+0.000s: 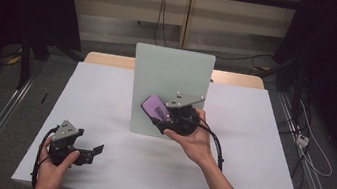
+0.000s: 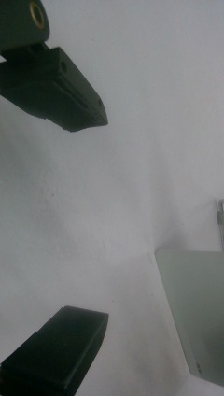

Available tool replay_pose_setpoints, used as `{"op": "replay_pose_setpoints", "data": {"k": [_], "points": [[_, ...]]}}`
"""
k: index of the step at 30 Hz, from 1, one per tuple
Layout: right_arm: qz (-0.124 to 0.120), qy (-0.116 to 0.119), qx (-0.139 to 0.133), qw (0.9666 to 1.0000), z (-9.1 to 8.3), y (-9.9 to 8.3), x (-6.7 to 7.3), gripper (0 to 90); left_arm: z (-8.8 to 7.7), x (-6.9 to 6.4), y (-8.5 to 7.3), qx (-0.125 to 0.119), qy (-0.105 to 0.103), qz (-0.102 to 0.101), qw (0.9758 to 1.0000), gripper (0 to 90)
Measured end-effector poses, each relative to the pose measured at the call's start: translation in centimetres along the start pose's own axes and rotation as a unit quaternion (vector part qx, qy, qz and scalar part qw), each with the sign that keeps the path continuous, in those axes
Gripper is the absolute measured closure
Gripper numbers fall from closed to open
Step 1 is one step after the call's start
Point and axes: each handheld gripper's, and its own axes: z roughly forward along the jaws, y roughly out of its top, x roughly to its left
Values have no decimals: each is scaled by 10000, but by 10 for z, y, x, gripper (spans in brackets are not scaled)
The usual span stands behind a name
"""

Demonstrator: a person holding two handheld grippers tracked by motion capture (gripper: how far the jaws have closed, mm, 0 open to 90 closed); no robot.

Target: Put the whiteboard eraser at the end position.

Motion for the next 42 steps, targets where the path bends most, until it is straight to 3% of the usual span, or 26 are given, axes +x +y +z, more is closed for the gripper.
{"op": "replay_pose_setpoints", "data": {"k": [6, 15, 20, 26, 34, 39, 42], "points": [[-5, 64, 96, 9999, -8, -6, 2, 416, -1, -1, 0, -28, -7, -31, 10000, 62], [29, -153, 85, 9998, -39, -14, -3, 416, -5, -2, 1, -98, 13, 15, 10000, 62], [274, -83, 94, 9995, -51, -25, -12, 416, -4, -1, 1, -94, -2, -8, 10000, 62], [271, -48, 285, 9992, -55, -37, -12, 416, -4, -2, 2, -86, 10, 21, 10000, 62], [135, -11, 459, 9989, -54, -46, -2, 416, -4, -2, 1, -47, 15, 31, 10000, 62], [153, 61, 559, 9983, -50, -51, 2, 416, -4, -2, 1, -74, -3, 21, 10000, 62], [46, 166, 604, 9980, -48, -52, 5, 415, -5, -2, 1, -77, 44, 16, 10000, 63]]}}
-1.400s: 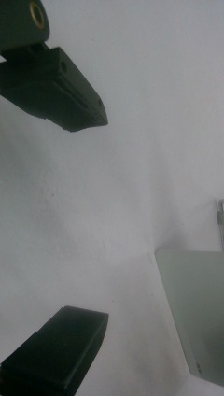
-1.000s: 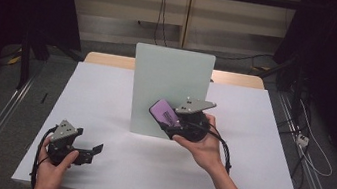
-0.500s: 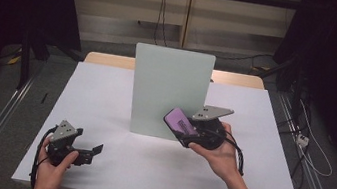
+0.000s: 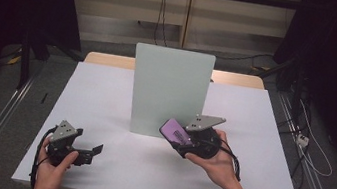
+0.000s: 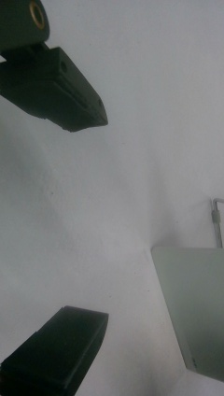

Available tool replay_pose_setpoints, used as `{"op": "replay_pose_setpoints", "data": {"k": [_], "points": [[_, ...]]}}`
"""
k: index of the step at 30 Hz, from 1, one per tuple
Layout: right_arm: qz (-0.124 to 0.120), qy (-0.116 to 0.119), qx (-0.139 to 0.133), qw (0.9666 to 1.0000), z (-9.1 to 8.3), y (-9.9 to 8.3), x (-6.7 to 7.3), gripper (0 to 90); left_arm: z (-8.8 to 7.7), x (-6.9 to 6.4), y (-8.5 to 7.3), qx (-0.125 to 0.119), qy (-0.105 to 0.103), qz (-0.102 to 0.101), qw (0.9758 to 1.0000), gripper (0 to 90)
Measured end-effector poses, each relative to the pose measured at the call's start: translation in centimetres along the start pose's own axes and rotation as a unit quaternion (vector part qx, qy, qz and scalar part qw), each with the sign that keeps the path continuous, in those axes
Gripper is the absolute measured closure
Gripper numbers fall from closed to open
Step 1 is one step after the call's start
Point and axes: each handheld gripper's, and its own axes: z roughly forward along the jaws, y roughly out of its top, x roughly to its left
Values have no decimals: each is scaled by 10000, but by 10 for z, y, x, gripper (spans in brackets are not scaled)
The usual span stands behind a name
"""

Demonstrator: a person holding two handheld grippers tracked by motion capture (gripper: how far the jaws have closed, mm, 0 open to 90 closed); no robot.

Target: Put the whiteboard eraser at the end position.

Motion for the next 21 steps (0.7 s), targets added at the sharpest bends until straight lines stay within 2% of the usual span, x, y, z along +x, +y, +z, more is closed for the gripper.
{"op": "replay_pose_setpoints", "data": {"k": [5, 10, 15, 21], "points": [[-232, 283, 225, 9991, 6, 2, 9, 416, 0, 1, 0, 6, 19, -37, 10000, 64], [-423, 394, 365, 9977, 12, 3, 17, 416, 1, 0, 0, 17, -6, -9, 10000, 64], [-414, 540, 591, 9959, 16, 1, 16, 416, 1, 1, 0, 16, 18, -17, 10000, 64], [-459, 776, 884, 9920, 24, -1, 18, 415, 2, 0, 0, 32, 15, 7, 10000, 64]]}}
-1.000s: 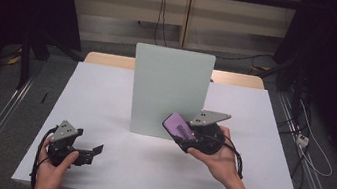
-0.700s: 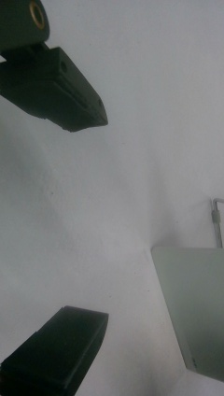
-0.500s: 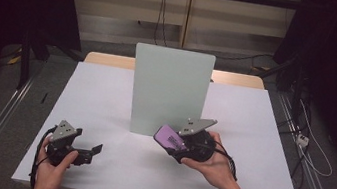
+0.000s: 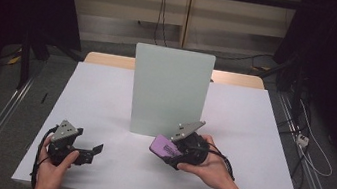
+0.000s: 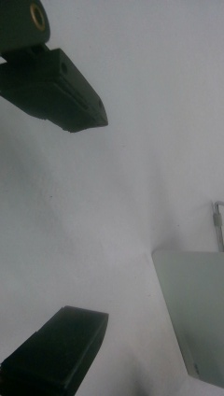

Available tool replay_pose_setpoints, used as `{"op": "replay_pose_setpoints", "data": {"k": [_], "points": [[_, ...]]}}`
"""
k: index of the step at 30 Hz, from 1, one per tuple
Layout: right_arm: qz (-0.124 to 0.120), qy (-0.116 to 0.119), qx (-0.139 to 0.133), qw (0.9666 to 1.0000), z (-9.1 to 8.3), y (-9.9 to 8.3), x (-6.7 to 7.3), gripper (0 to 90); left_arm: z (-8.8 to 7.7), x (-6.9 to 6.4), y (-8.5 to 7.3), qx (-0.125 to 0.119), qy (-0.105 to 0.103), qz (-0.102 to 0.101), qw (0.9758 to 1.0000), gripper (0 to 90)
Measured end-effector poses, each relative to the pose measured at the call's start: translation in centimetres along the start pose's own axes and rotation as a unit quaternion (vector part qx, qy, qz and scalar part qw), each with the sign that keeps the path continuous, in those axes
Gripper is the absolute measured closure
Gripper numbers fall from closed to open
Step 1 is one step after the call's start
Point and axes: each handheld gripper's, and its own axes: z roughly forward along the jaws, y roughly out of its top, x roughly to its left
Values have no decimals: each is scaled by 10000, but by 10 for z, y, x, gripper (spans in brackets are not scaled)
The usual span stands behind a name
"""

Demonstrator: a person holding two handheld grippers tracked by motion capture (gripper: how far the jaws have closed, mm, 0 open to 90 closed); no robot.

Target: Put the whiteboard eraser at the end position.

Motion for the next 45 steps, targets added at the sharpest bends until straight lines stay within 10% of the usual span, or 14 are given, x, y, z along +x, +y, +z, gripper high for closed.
{"op": "replay_pose_setpoints", "data": {"k": [19, 45], "points": [[126, 386, 686, 9968, 25, -2, -1, 414, 0, 0, 0, 2, -31, 21, 10000, 65], [18, 417, 856, 9955, 45, 1, -1, 412, 1, -1, 1, 27, -90, 98, 9999, 71]]}}
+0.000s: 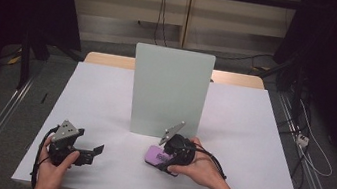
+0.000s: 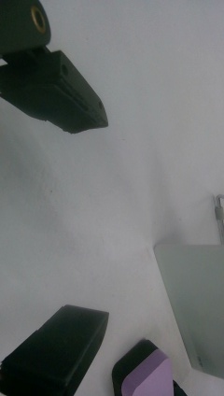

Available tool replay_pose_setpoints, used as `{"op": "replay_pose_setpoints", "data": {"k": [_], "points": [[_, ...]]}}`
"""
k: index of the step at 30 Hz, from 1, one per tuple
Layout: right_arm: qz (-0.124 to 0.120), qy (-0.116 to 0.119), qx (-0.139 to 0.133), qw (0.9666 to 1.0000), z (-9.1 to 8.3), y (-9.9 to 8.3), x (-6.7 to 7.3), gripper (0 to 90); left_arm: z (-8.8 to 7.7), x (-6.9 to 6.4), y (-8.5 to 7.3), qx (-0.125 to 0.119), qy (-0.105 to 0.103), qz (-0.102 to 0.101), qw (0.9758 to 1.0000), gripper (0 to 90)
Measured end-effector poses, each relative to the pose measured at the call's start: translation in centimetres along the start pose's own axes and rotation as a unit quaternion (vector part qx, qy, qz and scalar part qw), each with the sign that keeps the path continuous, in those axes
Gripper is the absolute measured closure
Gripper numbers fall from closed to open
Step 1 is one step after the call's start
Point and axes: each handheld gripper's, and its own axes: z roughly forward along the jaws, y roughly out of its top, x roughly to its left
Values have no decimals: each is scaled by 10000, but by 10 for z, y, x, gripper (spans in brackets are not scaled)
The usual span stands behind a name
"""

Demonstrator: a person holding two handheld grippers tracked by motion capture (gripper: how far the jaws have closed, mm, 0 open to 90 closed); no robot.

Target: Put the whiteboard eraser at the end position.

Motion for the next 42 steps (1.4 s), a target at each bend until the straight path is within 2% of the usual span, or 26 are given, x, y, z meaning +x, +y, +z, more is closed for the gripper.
{"op": "replay_pose_setpoints", "data": {"k": [13, 25, 32, 35, 37, 40, 42], "points": [[79, 48, -119, 9999, 1, -3, -2, 410, 0, 1, 0, -19, -5, -91, 10000, 71], [181, 46, -177, 9997, 1, -5, -2, 400, 0, 1, 0, -12, -5, -96, 10000, 71], [250, 39, -147, 9996, 3, -5, -2, 332, 2, 1, 0, 8, 2, -76, 10000, 70], [294, -25, -150, 9995, 3, -5, -2, 231, 1, 1, 0, 29, 22, -108, 9999, 70], [309, -10, -146, 9994, 3, -5, -2, 235, 2, 1, -1, 33, 18, -119, 9999, 70], [314, -16, -206, 9993, 2, -5, -1, 142, 2, 1, 0, -4, 0, -109, 9999, 70], [327, -21, -234, 9992, 1, -5, -1, 133, 3, 0, 0, 14, 2, -103, 9999, 69]]}}
